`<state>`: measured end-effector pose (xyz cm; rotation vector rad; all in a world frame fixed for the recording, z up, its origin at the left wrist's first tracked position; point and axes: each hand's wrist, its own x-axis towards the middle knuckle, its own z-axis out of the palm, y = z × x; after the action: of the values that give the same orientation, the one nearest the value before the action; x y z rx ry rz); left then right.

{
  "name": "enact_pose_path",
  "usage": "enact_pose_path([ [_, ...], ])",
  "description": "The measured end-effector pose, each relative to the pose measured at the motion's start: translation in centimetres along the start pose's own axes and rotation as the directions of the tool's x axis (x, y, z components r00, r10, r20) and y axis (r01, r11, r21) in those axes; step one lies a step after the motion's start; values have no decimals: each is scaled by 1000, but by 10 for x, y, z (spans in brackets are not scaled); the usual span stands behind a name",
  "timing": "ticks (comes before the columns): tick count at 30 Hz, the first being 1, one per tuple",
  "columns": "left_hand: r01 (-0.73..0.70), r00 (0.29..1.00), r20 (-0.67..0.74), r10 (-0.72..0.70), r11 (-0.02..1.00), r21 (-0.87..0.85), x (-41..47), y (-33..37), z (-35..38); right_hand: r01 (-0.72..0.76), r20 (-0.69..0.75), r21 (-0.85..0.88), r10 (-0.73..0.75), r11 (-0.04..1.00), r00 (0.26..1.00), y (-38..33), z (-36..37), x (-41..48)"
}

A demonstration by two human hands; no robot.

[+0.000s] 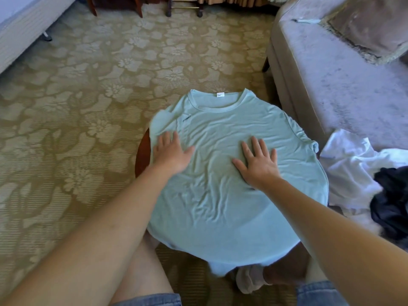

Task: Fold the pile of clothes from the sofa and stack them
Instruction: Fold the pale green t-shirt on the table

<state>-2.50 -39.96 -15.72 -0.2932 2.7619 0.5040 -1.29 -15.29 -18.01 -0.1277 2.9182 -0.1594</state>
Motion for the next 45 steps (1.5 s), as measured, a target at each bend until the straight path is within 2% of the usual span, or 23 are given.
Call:
enact_pose_path([
  [3, -42, 998, -33, 48, 985, 165, -3, -13, 25, -7, 2, 7, 7, 1000, 1000, -4, 5, -3],
  [6, -72, 991, -99, 95, 975, 212, -1, -30, 22, -31, -1, 14, 31, 999, 1000, -16, 8, -2],
  [12, -115, 986, -86, 140, 962, 249, -4, -40, 15, -44, 22, 80, 42, 996, 999, -40, 11, -15],
  [16, -41, 995, -77, 67, 954, 296, -11, -35, 4, -11, 2, 115, 11, 993, 1000, -32, 1, -32],
  [19, 15, 997, -82, 12, 947, 321, -22, -16, -5, -161, -151, 220, 197, 962, 969, 6, -12, -37],
  [22, -85, 990, -80, 119, 934, 346, -31, 22, 3, -281, -258, 353, 382, 892, 887, 52, -17, -43],
  [25, -204, 969, -70, 237, 927, 315, -32, 67, 29, -332, -272, 443, 477, 833, 836, 85, -19, -46],
  [26, -234, 961, -74, 266, 926, 296, -32, 80, 37, -316, -286, 455, 473, 832, 834, 92, -20, -47],
  [28, -287, 947, -66, 316, 917, 276, -31, 106, 53, -215, -318, 428, 369, 878, 873, 99, -20, -48],
  [30, -318, 938, -47, 344, 906, 280, -29, 126, 66, -128, -299, 371, 248, 920, 921, 103, -17, -45],
  [31, -320, 938, -40, 344, 904, 283, -28, 133, 72, -140, -274, 369, 251, 919, 929, 106, -15, -43],
  [33, -308, 942, -37, 332, 906, 290, -27, 140, 82, -242, -235, 425, 364, 872, 901, 114, -14, -38],
  [35, -293, 941, -81, 329, 912, 287, -26, 138, 90, -338, -213, 505, 494, 795, 843, 121, -11, -38],
  [38, -286, 929, -169, 330, 928, 240, -26, 134, 94, -438, -75, 614, 601, 657, 796, 126, -3, -42],
  [41, -293, 918, -207, 338, 931, 220, -26, 133, 95, -436, 50, 704, 573, 561, 818, 127, 2, -48],
  [43, -290, 917, -215, 336, 932, 217, -27, 133, 95, -383, 72, 770, 527, 510, 847, 132, -1, -48],
  [45, -286, 917, -219, 334, 932, 224, -28, 133, 96, -322, 60, 803, 469, 502, 881, 138, -7, -43],
])
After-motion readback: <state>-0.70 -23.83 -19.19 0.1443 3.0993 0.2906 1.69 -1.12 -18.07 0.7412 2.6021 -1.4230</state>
